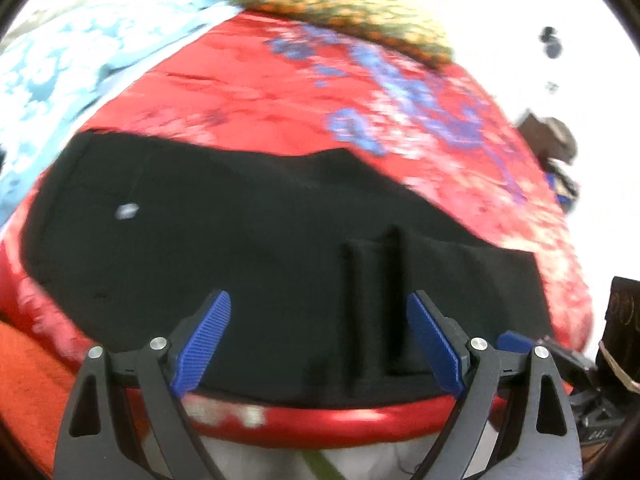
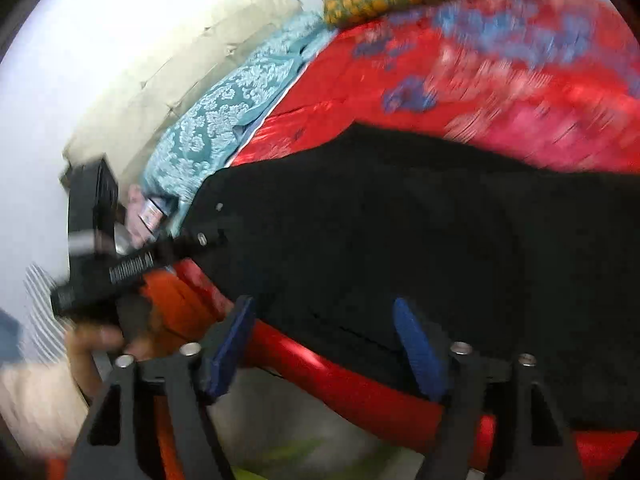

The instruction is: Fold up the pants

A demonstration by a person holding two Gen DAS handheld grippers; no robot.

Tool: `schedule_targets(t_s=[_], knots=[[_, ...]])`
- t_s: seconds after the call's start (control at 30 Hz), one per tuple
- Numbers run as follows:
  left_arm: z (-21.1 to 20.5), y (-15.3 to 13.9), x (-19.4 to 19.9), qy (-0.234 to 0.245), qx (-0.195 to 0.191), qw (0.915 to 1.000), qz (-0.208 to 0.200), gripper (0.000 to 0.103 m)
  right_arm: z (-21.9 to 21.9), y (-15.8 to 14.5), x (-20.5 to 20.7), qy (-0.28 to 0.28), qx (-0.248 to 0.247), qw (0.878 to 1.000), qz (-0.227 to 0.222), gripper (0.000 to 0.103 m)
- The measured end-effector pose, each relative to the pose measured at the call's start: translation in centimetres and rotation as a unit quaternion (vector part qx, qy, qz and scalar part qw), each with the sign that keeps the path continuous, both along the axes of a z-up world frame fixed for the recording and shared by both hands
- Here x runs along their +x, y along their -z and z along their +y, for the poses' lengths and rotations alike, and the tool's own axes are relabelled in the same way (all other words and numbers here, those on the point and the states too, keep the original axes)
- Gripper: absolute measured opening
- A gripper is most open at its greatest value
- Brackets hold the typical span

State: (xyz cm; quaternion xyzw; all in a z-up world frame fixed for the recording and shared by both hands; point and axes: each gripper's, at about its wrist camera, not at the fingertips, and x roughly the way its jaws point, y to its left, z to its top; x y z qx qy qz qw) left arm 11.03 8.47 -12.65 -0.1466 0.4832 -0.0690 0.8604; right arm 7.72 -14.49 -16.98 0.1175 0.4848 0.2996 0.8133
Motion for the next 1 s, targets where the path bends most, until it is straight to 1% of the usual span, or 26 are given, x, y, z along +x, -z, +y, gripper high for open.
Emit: schedule_targets(t_s=[0.07,0.1,0.13,0.2,0.23,0.27,0.3,0.37,0.4,0.43,0.47,0.5,0.53,0.6,0.63,0.67,0.7,0.73,0.77,0.8,0.87,0.9,0.97,1.0], knots=[[-2.7,0.1,0.3,0.048,0.004,0.9988,0.005,0.09,-2.8,-1.3,-2.1,0.018,-0.031,0.999,-0.037,0.081],[-4.6,0.6,0.7,0.074,0.024,0.9968,0.015,0.085,-4.4,-1.9,-2.8,0.033,-0.039,0.998,-0.045,0.081],[-5.9,1.3,1.1,0.09,0.048,0.9944,0.028,0.081,-5.7,-2.3,-3.4,0.051,-0.042,0.997,-0.05,0.081],[-8.2,3.2,2.4,0.106,0.092,0.9881,0.063,0.064,-8.2,-3.1,-4.4,0.091,-0.036,0.993,-0.06,0.081],[-8.7,4.1,2.9,0.103,0.1,0.9863,0.08,0.06,-9.1,-3.5,-4.7,0.113,-0.035,0.991,-0.068,0.081],[-8.8,4.9,3.3,0.092,0.107,0.9855,0.094,0.053,-9.9,-3.9,-5.0,0.129,-0.037,0.988,-0.08,0.081],[-8.6,5.1,3.4,0.078,0.105,0.9873,0.091,0.032,-10.4,-4.3,-5.1,0.139,-0.048,0.985,-0.093,0.081],[-8.1,4.4,3.2,0.081,0.083,0.9898,0.084,0.011,-10.6,-4.8,-5.1,0.144,-0.081,0.979,-0.118,0.084],[-8.0,3.8,3.0,0.086,0.084,0.9897,0.078,0.007,-10.4,-5.0,-5.1,0.142,-0.103,0.976,-0.128,0.087],[-7.8,3.1,2.7,0.092,0.085,0.9895,0.072,0.005,-10.2,-4.8,-4.8,0.142,-0.131,0.972,-0.136,0.088],[-7.6,2.8,2.4,0.096,0.084,0.9892,0.071,0.005,-10.3,-4.5,-4.2,0.143,-0.151,0.968,-0.138,0.088],[-7.3,2.9,2.2,0.1,0.092,0.988,0.073,0.008,-10.3,-3.7,-3.7,0.143,-0.163,0.967,-0.132,0.088],[-7.4,3.3,2.2,0.103,0.106,0.986,0.077,0.013,-10.3,-2.6,-2.7,0.14,-0.167,0.97,-0.111,0.088],[-7.8,4.6,2.2,0.102,0.147,0.9807,0.081,0.041,-10.5,-0.4,-1.1,0.128,-0.16,0.977,-0.063,0.088],[-7.7,4.7,2.0,0.095,0.154,0.9802,0.081,0.048,-10.3,1.2,-0.3,0.117,-0.162,0.979,-0.029,0.088],[-7.5,4.3,2.0,0.089,0.152,0.9811,0.08,0.061,-10.0,2.6,0.6,0.112,-0.182,0.977,-0.003,0.088],[-7.0,3.6,2.1,0.083,0.144,0.9833,0.075,0.071,-9.7,3.2,0.9,0.108,-0.198,0.974,0.002,0.088],[-6.1,2.4,2.2,0.069,0.135,0.9868,0.057,0.077,-9.6,3.1,1.0,0.108,-0.205,0.973,-0.005,0.088],[-5.1,1.2,2.5,0.052,0.131,0.9893,0.037,0.09,-9.5,2.6,1.0,0.113,-0.207,0.972,-0.015,0.088],[-4.1,0.4,2.8,0.036,0.13,0.9907,0.018,0.099,-9.5,2.2,0.9,0.118,-0.204,0.972,-0.021,0.088],[-1.3,-1.2,4.5,-0.007,0.135,0.9903,-0.034,0.1,-9.7,0.9,0.7,0.132,-0.191,0.971,-0.051,0.088],[-0.1,-1.2,6.1,-0.021,0.142,0.9887,-0.044,0.1,-9.6,0.1,0.6,0.139,-0.191,0.969,-0.069,0.088],[1.5,-0.2,9.2,-0.027,0.152,0.9873,-0.038,0.099,-9.3,-0.5,0.7,0.142,-0.191,0.967,-0.086,0.088],[2.5,0.8,11.4,-0.026,0.157,0.9868,-0.027,0.099,-8.9,-0.7,0.6,0.144,-0.192,0.966,-0.091,0.088]])
